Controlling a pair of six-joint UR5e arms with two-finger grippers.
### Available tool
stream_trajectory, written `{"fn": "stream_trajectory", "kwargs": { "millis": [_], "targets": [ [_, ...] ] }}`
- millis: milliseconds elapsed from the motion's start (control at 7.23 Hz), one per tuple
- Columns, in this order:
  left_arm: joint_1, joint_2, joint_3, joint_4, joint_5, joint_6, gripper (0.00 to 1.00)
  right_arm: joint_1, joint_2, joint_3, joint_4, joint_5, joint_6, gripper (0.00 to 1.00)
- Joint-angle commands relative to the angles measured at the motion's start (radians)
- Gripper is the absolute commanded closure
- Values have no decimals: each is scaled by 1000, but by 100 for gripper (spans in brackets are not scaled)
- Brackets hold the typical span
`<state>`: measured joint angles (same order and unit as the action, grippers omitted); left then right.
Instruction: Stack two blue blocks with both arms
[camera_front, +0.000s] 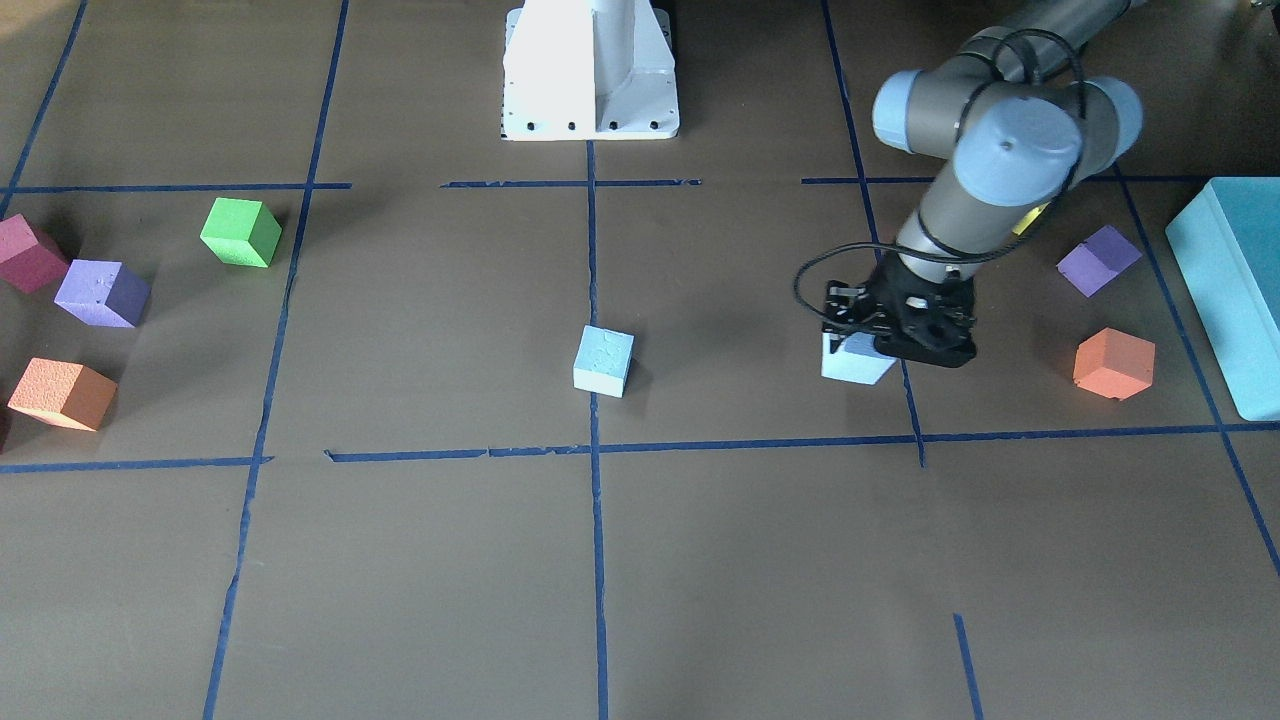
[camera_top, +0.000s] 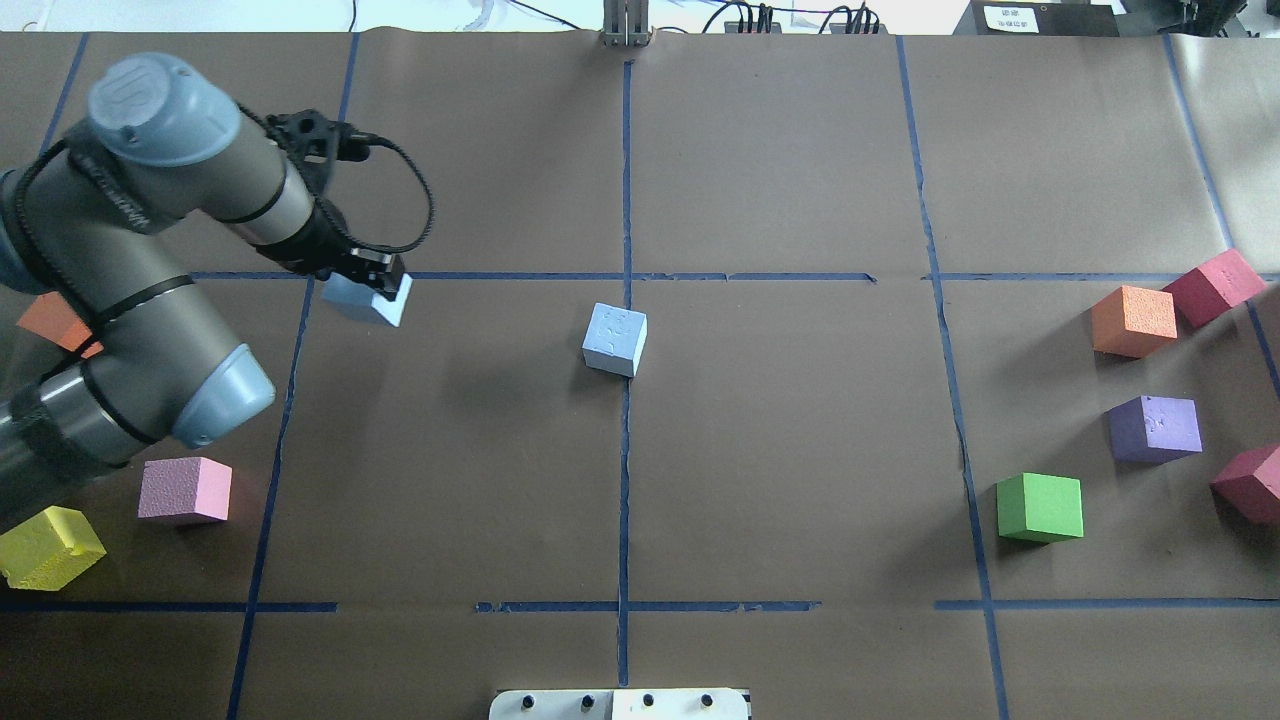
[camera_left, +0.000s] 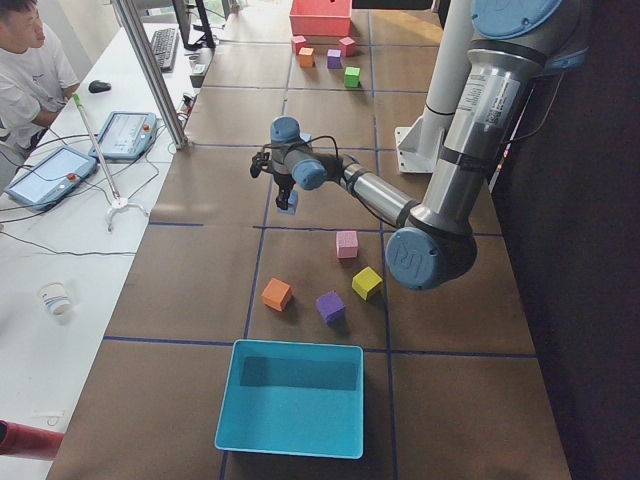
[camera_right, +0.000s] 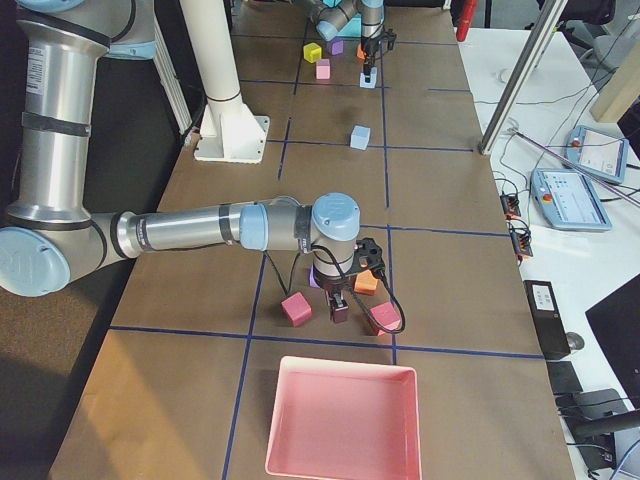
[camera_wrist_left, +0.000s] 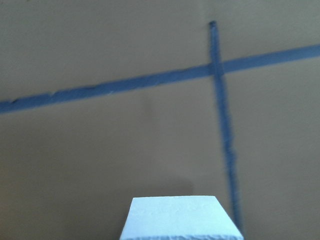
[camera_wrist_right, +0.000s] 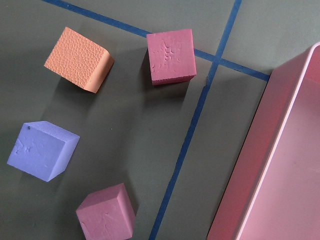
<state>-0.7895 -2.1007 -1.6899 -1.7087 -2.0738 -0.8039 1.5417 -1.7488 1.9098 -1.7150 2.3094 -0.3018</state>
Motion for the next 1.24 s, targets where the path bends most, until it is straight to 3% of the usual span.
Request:
{"fn": "stream_trajectory", "kwargs": {
  "millis": [0, 138, 277, 691, 968, 1106],
  "targets": [
    [93, -268, 101, 134, 104, -26, 91, 0, 0, 0, 0, 1, 1, 1],
    [134, -379, 193, 179, 148, -65, 91, 0, 0, 0, 0, 2, 3, 1],
    [182, -413, 240, 178, 187, -73, 91, 0, 0, -2, 0, 13, 3, 1],
    [230, -443, 308, 178, 198, -66, 87, 0, 0, 0, 0, 13, 6, 1],
    [227, -440, 317, 178, 196, -61, 76, 0, 3, 0, 0, 13, 6, 1],
    [227, -440, 318, 173, 193, -63, 31, 0, 3, 0, 0, 13, 6, 1]
  ]
}}
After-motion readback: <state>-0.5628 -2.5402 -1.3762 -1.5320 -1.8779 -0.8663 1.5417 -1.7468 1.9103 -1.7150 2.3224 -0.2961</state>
